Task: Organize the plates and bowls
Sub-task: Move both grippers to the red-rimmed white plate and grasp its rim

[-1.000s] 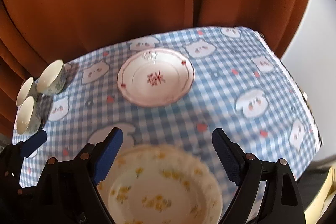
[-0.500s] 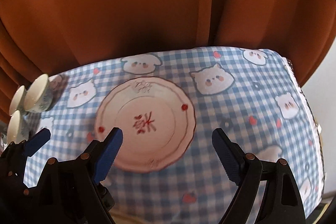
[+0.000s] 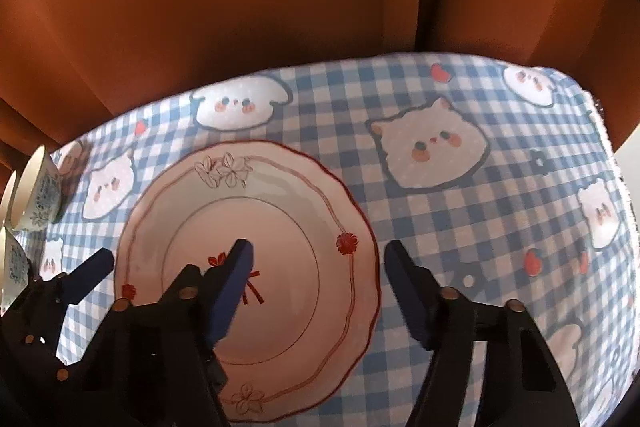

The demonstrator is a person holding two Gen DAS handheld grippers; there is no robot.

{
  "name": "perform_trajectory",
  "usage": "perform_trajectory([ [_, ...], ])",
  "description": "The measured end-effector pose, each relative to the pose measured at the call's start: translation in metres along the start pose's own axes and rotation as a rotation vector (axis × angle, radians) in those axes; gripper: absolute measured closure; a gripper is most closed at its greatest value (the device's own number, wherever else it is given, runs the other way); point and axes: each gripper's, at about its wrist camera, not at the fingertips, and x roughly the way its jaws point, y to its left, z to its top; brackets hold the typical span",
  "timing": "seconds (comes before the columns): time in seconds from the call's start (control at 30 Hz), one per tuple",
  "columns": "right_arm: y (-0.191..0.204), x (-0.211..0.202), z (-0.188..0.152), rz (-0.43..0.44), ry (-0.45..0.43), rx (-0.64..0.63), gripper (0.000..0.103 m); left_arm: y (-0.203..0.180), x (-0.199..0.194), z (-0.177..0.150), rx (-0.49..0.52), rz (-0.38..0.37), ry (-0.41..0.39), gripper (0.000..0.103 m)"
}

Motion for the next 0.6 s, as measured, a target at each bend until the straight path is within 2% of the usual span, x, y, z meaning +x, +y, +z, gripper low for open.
perform_trajectory([
  [0.3,0.002,0.001,-0.003,-0.001,0.014,0.016,0.039,0.007,0.0,0.002,0.009,-0.006,0.018,0.027],
  [0.6,0.036,-0.013,-0.023,0.048,0.056,-0.011,0.039,0.046,-0.011,-0.027,-0.049,0.01,0.064,0.027],
])
